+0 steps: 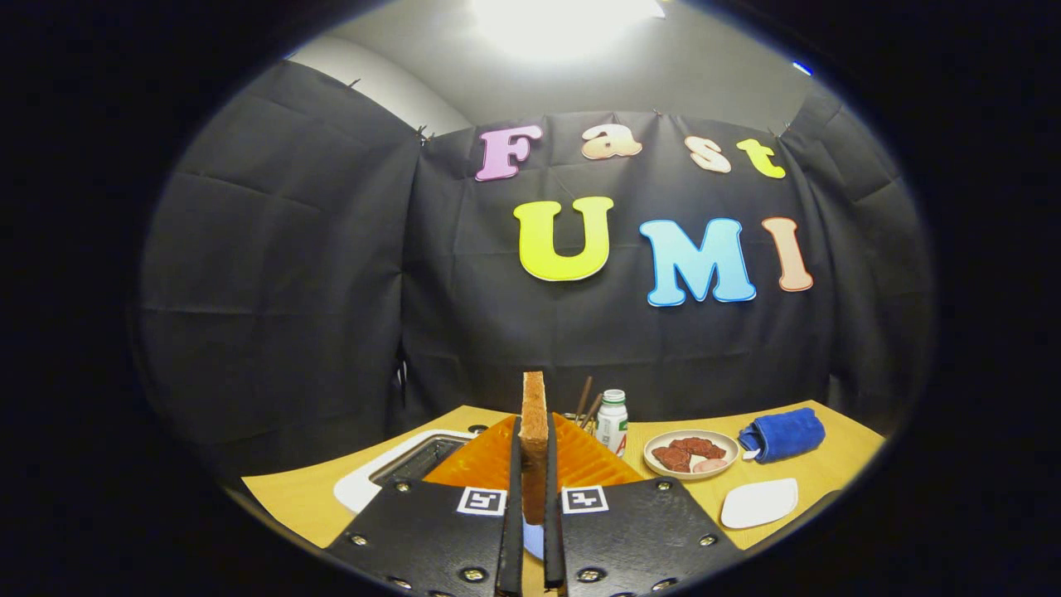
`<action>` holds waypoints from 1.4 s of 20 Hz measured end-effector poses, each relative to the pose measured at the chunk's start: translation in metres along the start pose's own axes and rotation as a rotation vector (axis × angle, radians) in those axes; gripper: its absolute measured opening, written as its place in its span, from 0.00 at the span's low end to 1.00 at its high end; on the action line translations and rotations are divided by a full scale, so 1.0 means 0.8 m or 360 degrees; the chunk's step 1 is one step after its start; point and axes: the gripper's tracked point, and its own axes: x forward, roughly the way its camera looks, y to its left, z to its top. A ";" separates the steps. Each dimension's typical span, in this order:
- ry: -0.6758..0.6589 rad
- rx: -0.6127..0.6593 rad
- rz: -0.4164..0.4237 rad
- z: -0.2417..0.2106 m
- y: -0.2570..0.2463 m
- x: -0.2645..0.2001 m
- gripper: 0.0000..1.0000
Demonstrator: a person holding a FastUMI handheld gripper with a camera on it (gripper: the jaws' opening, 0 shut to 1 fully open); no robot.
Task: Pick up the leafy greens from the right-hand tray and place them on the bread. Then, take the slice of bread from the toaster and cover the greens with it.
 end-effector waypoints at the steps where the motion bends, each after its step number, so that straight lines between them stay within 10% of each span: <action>1: 0.0013 -0.0007 -0.0021 -0.009 -0.013 -0.002 0.10; 10: 0.0213 0.0040 -0.0135 -0.095 -0.091 0.008 0.10; 28: 0.0342 0.0139 0.0080 -0.168 -0.032 0.056 0.10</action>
